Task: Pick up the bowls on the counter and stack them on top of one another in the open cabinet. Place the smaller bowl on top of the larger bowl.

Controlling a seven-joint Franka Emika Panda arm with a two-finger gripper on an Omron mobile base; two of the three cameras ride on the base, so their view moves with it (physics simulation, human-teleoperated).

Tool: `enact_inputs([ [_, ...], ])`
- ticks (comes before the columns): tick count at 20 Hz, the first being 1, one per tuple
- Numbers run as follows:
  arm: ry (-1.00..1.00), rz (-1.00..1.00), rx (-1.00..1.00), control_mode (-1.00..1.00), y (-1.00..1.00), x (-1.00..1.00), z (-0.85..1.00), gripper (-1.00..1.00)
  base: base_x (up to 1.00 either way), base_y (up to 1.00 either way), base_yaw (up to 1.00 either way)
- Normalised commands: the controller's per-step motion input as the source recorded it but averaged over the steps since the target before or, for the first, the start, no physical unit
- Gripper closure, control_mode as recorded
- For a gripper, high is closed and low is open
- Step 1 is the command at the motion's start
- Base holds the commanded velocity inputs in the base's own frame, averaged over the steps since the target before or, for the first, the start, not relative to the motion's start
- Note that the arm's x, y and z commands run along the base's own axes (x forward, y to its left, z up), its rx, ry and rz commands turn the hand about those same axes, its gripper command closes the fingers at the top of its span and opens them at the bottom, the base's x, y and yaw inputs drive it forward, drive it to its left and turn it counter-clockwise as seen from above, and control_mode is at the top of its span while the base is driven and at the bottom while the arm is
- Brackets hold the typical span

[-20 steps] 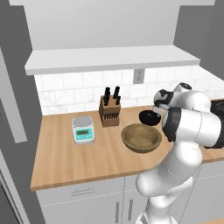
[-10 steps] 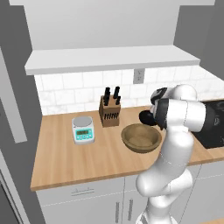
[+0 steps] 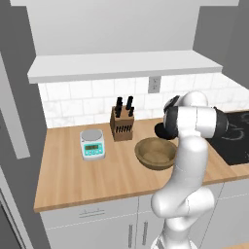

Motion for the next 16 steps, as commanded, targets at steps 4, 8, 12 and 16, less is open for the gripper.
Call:
enact_inputs([
  [4, 0.0, 0.0, 0.0, -1.0, 0.0, 0.2, -0.22, -1.0, 0.0, 0.0, 0.0],
  [8, 0.01, 0.0, 0.0, -1.0, 0.0, 0.11, -0.28, -1.0, 0.0, 0.0, 0.0],
  [12, 0.0, 0.0, 0.0, -1.0, 0.0, 0.12, -0.31, -1.0, 0.0, 0.0, 0.0],
  [16, 0.0, 0.0, 0.0, -1.0, 0.0, 0.11, -0.17, 1.0, 0.0, 0.0, 0.0],
])
